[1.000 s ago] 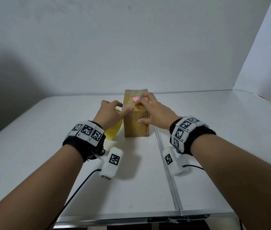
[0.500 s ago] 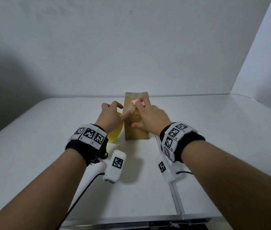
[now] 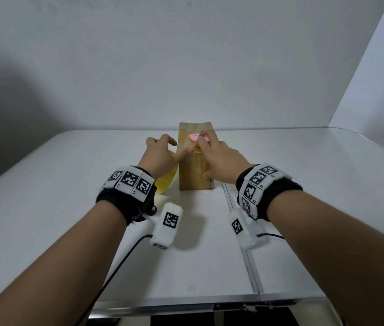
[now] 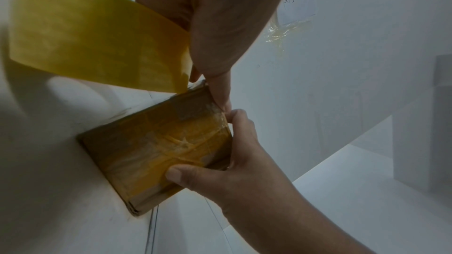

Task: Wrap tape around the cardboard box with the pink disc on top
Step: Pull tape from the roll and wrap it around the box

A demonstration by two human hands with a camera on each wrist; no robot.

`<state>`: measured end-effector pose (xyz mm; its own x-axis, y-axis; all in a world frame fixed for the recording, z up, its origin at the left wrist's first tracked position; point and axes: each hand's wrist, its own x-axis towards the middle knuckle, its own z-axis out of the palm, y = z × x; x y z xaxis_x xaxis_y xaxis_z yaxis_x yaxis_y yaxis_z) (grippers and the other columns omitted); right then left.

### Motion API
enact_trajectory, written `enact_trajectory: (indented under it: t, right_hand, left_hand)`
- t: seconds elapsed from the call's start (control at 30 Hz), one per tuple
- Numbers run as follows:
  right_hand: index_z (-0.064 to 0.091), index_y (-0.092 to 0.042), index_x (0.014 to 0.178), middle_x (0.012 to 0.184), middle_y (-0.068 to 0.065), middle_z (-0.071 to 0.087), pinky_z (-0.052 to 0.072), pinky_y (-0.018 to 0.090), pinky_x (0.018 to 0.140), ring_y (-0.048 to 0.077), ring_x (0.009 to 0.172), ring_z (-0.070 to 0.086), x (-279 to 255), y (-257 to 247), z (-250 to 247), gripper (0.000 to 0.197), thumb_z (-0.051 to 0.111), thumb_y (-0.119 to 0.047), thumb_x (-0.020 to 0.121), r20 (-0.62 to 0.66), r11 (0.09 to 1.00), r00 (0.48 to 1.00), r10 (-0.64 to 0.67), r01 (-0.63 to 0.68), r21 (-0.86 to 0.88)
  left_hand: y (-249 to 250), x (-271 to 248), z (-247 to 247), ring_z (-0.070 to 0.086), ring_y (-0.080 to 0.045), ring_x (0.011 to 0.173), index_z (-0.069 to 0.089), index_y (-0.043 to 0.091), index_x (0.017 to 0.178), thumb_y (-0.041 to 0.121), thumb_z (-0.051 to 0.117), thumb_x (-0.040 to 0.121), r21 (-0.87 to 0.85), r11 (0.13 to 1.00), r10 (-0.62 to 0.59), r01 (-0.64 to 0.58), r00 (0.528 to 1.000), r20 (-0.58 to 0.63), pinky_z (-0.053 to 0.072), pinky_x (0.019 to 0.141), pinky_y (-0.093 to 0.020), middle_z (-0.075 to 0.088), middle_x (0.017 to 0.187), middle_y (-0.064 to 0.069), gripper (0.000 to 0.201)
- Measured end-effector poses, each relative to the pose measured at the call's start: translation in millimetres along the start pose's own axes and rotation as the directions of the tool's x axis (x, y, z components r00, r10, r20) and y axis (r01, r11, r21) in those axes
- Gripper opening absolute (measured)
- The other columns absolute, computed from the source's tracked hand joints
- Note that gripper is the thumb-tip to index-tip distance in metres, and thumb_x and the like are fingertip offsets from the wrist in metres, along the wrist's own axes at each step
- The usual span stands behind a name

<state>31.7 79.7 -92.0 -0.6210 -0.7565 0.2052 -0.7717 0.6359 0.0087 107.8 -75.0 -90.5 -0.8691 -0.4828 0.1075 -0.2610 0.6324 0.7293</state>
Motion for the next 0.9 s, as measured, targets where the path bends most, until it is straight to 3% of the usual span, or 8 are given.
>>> enact_trajectory:
  t: [0.07, 0.17, 0.23, 0.37, 0.53, 0.77, 0.9]
  right_hand:
    - [0.031, -0.016, 0.139, 0.150, 0.003, 0.017, 0.046, 0.035, 0.067, 0.035, 0.109, 0.054, 1.6, 4.2, -1.1, 0.075, 0.073, -0.020, 0.076, 0.008, 0.999, 1.000, -0.014, 0.014, 0.046]
    - [0.037, -0.017, 0.134, 0.148, 0.000, 0.020, 0.049, 0.034, 0.074, 0.030, 0.110, 0.057, 3.3, 7.1, -5.2, 0.069, 0.071, -0.039, 0.078, -0.001, 0.991, 1.000, -0.020, 0.020, 0.129]
    - [0.038, -0.016, 0.134, 0.148, 0.000, 0.021, 0.048, 0.034, 0.076, 0.029, 0.111, 0.058, 3.3, 6.8, -6.7, 0.066, 0.070, -0.039, 0.081, -0.007, 0.991, 1.000, -0.022, 0.022, 0.135]
    - [0.032, -0.017, 0.138, 0.148, 0.002, 0.019, 0.044, 0.033, 0.068, 0.033, 0.108, 0.057, 3.1, 4.5, -4.7, 0.073, 0.073, -0.026, 0.078, 0.012, 0.994, 1.000, -0.023, 0.021, 0.105]
    - [0.031, -0.019, 0.140, 0.146, 0.003, 0.022, 0.040, 0.033, 0.070, 0.033, 0.107, 0.054, 1.1, -12.3, -0.6, 0.084, 0.074, -0.045, 0.073, -0.034, 0.993, 0.997, 0.067, -0.063, 0.096]
    - [0.030, -0.019, 0.141, 0.146, 0.004, 0.024, 0.036, 0.033, 0.068, 0.035, 0.106, 0.055, 0.3, -16.8, 0.4, 0.079, 0.074, -0.030, 0.076, -0.068, 0.994, 0.994, 0.088, -0.083, 0.068]
    - [0.028, -0.020, 0.142, 0.149, 0.001, 0.021, 0.036, 0.032, 0.067, 0.034, 0.104, 0.056, -1.1, -13.4, -0.1, 0.081, 0.073, -0.029, 0.076, -0.052, 0.991, 0.995, 0.080, -0.073, 0.116]
  left_hand:
    - [0.4, -0.1, 0.0, 0.050, -0.018, 0.093, 0.050, 0.019, 0.127, 0.060, 0.062, 0.080, -0.006, 1.000, 0.001, -0.001, 1.000, -0.002, 0.039, 0.086, -0.028, 0.035, 0.135, -0.009, 0.064]
    - [-0.3, -0.5, 0.4, 0.049, -0.018, 0.092, 0.050, 0.019, 0.127, 0.059, 0.062, 0.080, -0.011, 1.000, 0.005, -0.005, 1.000, -0.012, 0.039, 0.086, -0.028, 0.035, 0.134, -0.009, 0.063]
    - [-0.5, -1.1, 0.7, 0.049, -0.018, 0.094, 0.050, 0.018, 0.126, 0.060, 0.062, 0.080, -0.005, 1.000, 0.008, -0.008, 1.000, -0.016, 0.039, 0.087, -0.028, 0.035, 0.134, -0.010, 0.063]
    - [1.1, -2.4, 0.0, 0.049, -0.020, 0.095, 0.050, 0.018, 0.126, 0.060, 0.062, 0.080, -0.001, 1.000, -0.008, 0.008, 1.000, -0.010, 0.039, 0.086, -0.029, 0.035, 0.135, -0.010, 0.063]
    - [3.5, -4.6, -0.7, 0.049, -0.020, 0.095, 0.050, 0.019, 0.128, 0.059, 0.062, 0.081, -0.002, 1.000, -0.011, 0.011, 1.000, -0.009, 0.041, 0.087, -0.030, 0.035, 0.136, -0.011, 0.063]
    - [3.5, -5.5, -5.8, 0.049, -0.019, 0.096, 0.048, 0.020, 0.129, 0.061, 0.063, 0.079, -0.028, 0.999, -0.020, 0.019, 0.999, -0.030, 0.041, 0.086, -0.029, 0.037, 0.133, -0.009, 0.067]
    - [-5.4, -4.4, -23.5, 0.056, -0.020, 0.099, 0.055, 0.018, 0.121, 0.060, 0.056, 0.084, -0.222, 0.973, -0.095, 0.065, 0.987, -0.128, 0.047, 0.085, -0.034, 0.054, 0.123, -0.007, 0.056]
